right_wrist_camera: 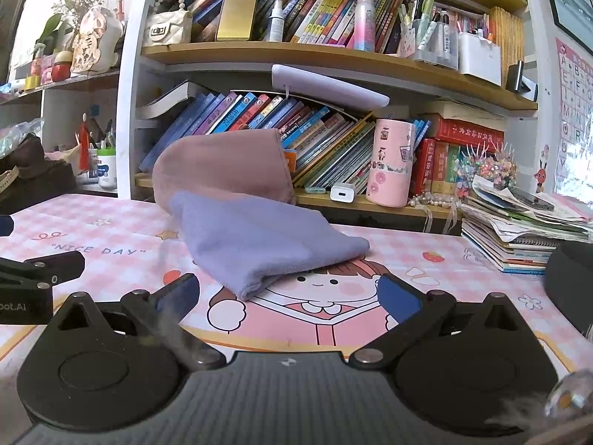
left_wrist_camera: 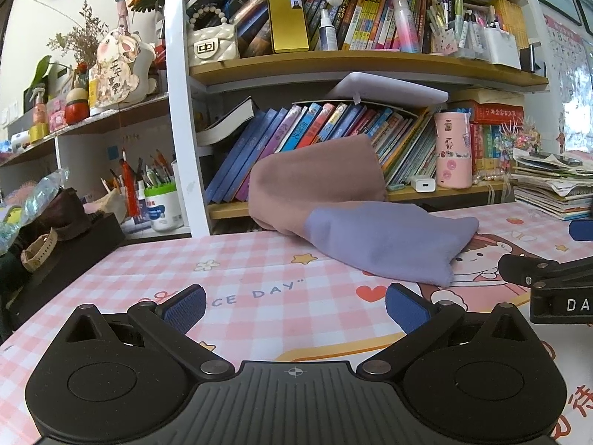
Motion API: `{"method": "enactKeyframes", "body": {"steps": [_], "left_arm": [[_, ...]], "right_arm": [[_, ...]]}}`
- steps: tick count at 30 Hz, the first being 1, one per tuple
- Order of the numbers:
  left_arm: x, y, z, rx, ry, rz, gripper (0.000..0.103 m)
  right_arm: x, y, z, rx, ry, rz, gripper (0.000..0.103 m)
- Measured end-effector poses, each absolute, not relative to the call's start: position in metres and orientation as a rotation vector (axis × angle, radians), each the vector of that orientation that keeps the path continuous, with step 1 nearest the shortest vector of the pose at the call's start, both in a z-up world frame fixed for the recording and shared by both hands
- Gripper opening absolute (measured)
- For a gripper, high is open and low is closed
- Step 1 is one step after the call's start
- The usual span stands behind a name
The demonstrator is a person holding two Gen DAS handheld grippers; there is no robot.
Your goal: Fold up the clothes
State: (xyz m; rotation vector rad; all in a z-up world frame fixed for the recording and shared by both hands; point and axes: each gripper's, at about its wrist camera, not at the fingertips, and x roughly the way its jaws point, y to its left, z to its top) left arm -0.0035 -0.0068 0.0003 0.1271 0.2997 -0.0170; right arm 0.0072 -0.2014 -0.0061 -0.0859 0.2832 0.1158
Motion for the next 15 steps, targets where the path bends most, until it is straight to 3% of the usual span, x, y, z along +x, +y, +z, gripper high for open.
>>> {"method": "enactKeyframes", "body": {"steps": [15], "left_arm": [[-0.008,-0.0105,0.0024,0.149,0.267,-0.004,0.103]], "right_arm": [[0.0058,-0.2004,-0.0069,-0.096,0.279,0.121,0.103]]}}
